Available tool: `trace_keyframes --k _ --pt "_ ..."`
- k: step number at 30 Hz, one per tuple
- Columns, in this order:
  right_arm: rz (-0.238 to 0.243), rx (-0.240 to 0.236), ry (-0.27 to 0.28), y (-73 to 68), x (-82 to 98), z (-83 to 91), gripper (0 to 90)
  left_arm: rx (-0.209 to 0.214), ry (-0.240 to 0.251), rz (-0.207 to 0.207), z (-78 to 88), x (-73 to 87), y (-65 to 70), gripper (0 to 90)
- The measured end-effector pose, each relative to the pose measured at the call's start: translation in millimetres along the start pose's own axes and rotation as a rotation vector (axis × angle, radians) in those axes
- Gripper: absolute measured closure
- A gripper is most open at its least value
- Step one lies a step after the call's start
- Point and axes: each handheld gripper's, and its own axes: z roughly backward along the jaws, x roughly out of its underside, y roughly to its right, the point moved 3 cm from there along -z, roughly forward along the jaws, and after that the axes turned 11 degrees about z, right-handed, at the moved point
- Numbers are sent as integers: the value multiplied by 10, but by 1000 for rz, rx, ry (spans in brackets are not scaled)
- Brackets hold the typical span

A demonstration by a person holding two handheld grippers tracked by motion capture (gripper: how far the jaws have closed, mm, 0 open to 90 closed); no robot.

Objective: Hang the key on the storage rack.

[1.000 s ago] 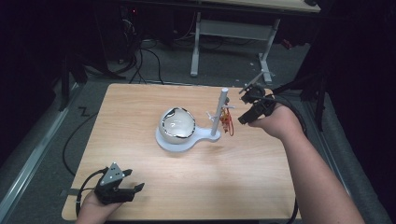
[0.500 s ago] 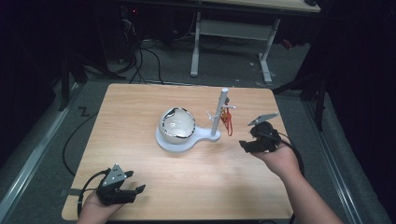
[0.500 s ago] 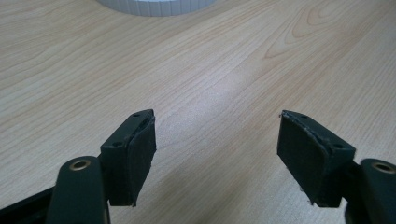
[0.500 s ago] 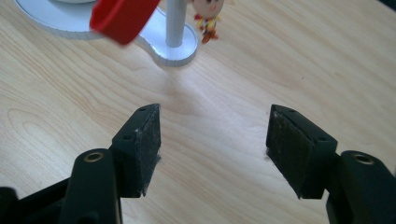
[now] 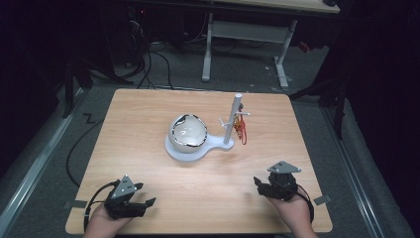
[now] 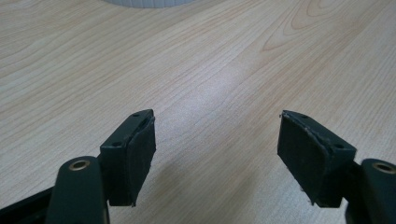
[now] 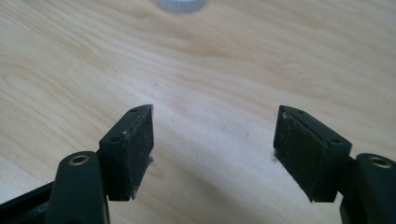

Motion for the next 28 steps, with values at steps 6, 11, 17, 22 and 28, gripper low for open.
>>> trace_keyframes --k 6,11,17,22,28 --pt "5 -2 -30 -119 228 -187 178 -1 5 9 -21 -9 -6 274" --pt "11 -42 -7 -155 252 -274 149 -17 25 15 -17 -20 -9 245" --pt "-4 -53 28 -103 255 -260 149 -24 33 35 -12 -7 -47 233" --pt "-14 -59 28 -94 261 -268 149 -21 34 35 -12 -9 -50 233" --pt "3 -54 41 -106 250 -250 149 -16 35 29 -23 -21 -40 233"
